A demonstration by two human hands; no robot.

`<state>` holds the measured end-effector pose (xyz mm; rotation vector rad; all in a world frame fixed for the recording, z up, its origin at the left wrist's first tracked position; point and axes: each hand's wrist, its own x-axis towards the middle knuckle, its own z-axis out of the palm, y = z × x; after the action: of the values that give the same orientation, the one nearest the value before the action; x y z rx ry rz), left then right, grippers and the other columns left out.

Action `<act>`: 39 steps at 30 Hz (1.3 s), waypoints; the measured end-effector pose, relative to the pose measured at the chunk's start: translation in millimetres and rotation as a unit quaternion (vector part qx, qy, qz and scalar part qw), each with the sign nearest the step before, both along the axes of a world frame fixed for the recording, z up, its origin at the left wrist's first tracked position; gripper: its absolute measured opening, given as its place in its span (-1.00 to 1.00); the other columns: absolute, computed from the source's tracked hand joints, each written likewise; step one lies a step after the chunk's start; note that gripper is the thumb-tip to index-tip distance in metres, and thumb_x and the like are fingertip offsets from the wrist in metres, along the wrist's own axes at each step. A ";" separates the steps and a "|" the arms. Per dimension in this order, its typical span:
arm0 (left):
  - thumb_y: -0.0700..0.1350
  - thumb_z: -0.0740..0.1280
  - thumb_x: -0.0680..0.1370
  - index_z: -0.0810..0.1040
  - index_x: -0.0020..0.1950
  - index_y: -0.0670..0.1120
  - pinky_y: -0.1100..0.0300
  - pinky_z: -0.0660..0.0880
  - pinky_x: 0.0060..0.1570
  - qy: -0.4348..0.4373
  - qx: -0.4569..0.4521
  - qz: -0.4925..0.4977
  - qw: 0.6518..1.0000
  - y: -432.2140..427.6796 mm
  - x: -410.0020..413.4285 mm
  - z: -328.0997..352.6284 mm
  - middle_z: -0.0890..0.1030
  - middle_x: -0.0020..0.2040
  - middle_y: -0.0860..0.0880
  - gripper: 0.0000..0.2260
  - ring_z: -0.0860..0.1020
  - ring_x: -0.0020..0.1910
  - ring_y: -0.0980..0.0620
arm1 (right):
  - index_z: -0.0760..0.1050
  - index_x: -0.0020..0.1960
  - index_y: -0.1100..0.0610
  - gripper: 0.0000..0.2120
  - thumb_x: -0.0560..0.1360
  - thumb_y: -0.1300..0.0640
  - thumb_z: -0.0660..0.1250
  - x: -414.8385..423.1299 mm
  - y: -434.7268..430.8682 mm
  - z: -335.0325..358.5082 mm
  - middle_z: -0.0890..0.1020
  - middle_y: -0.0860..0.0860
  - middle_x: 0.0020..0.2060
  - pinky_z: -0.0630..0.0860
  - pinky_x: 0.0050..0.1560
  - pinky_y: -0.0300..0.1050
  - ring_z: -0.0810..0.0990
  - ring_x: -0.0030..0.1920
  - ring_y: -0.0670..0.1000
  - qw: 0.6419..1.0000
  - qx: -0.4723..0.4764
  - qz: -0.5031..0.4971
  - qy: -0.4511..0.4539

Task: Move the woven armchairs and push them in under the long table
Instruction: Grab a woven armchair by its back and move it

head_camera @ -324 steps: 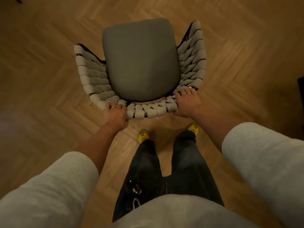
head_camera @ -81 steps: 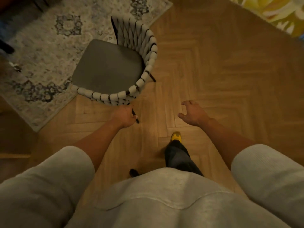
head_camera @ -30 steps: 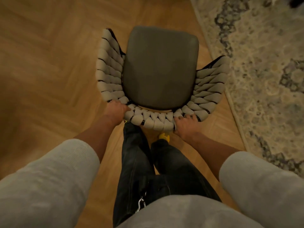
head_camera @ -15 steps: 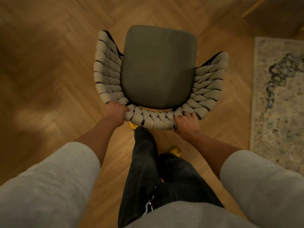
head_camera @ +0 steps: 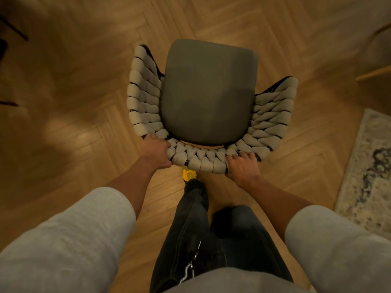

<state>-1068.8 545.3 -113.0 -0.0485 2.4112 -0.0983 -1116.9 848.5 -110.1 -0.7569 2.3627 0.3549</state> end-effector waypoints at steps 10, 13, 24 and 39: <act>0.30 0.28 0.41 0.46 0.41 0.18 0.01 0.30 0.32 -0.030 -0.040 0.035 0.998 -37.0 -24.8 3.5 0.54 0.35 0.09 -0.43 0.43 0.31 -0.07 | 0.40 0.43 0.01 -0.42 0.52 -0.24 0.38 -66.6 -44.0 -2.5 0.56 0.05 0.35 0.14 0.50 0.35 0.38 0.46 0.21 0.997 -0.015 0.074 -0.016; 0.28 0.29 0.41 0.46 0.40 0.21 0.02 0.30 0.33 -0.038 -0.043 0.071 0.996 -46.7 -33.3 5.6 0.54 0.35 0.11 -0.44 0.43 0.31 -0.05 | 0.39 0.44 0.00 -0.40 0.51 -0.28 0.36 -89.8 -54.8 -2.6 0.56 0.06 0.35 0.13 0.50 0.37 0.39 0.45 0.22 0.993 -0.024 0.109 -0.021; 0.25 0.29 0.46 0.41 0.48 0.15 0.02 0.31 0.36 -0.038 -0.026 0.255 0.966 -25.1 -92.9 4.3 0.53 0.38 0.03 -0.41 0.44 0.35 -0.09 | 0.53 0.31 0.02 -0.41 0.42 -0.30 0.44 -254.4 -85.0 -4.3 0.66 0.02 0.17 -0.09 0.57 0.34 0.45 0.38 0.21 0.966 -0.058 0.252 0.009; 0.21 0.29 0.45 0.50 0.34 0.17 0.03 0.44 0.23 -0.043 -0.031 0.399 0.915 -24.3 -175.7 -1.4 0.61 0.21 0.02 -0.54 0.53 0.23 -0.08 | 0.48 0.33 0.01 -0.42 0.43 -0.27 0.43 -404.3 -184.4 -2.3 0.59 0.04 0.23 -0.21 0.51 0.47 0.37 0.43 0.22 0.908 -0.025 0.418 0.002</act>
<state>-1244.5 521.0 -114.4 -1.0195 2.1210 0.1991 -1521.2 664.1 -112.3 -1.7781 1.9287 0.6399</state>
